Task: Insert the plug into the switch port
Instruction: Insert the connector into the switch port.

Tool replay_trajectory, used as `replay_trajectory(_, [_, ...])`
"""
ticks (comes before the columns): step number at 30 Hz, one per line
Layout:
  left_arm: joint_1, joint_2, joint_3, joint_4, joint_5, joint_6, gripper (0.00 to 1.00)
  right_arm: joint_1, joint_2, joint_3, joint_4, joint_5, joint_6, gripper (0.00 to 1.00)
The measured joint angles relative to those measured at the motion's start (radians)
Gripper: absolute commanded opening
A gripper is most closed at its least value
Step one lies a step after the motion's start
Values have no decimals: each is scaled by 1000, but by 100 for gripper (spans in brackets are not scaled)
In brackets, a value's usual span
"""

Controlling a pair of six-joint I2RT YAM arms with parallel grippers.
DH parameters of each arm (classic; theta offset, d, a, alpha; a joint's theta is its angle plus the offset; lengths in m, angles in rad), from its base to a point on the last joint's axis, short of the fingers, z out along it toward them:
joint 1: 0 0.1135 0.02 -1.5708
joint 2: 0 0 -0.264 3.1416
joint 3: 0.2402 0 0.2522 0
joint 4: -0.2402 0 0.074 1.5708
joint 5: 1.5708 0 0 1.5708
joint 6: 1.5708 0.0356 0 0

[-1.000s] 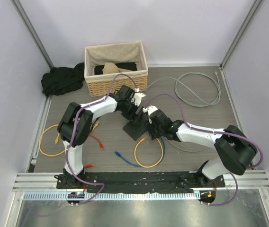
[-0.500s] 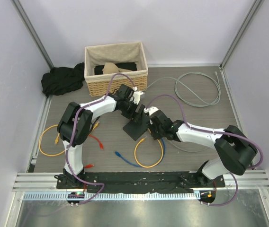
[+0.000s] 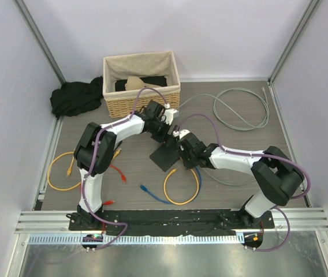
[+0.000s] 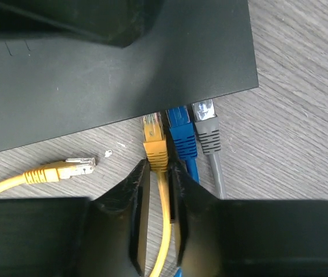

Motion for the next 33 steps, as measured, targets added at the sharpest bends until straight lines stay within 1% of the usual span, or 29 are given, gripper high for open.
replay_trajectory(1, [0, 4, 8, -1, 8, 1, 82, 0, 2, 2, 0, -1, -1, 14])
replay_trajectory(3, [0, 15, 19, 1, 20, 2, 81, 0, 2, 3, -2, -7, -4, 9])
replay_trajectory(4, [0, 19, 24, 1, 28, 2, 81, -1, 2, 4, -3, -10, -6, 4])
replay_trajectory(5, [0, 23, 27, 2, 37, 3, 80, -1, 2, 4, -3, -11, -8, 1])
replay_trajectory(9, [-3, 34, 39, -4, 65, 25, 78, -1, 5, 16, -23, -23, -28, 1])
replay_trajectory(13, [-3, 50, 56, -14, 92, 62, 75, -1, 6, 48, -78, -24, -75, 1])
replay_trajectory(21, [-8, 58, 68, -44, 115, 149, 75, -1, 7, 103, -149, -15, -160, 1])
replay_trajectory(26, [-9, 58, 61, -33, 129, 149, 75, -1, 19, 107, -155, -14, -186, 1])
replay_trajectory(33, [-14, 44, 29, 16, 122, 106, 75, -1, 26, 103, -147, -14, -177, 1])
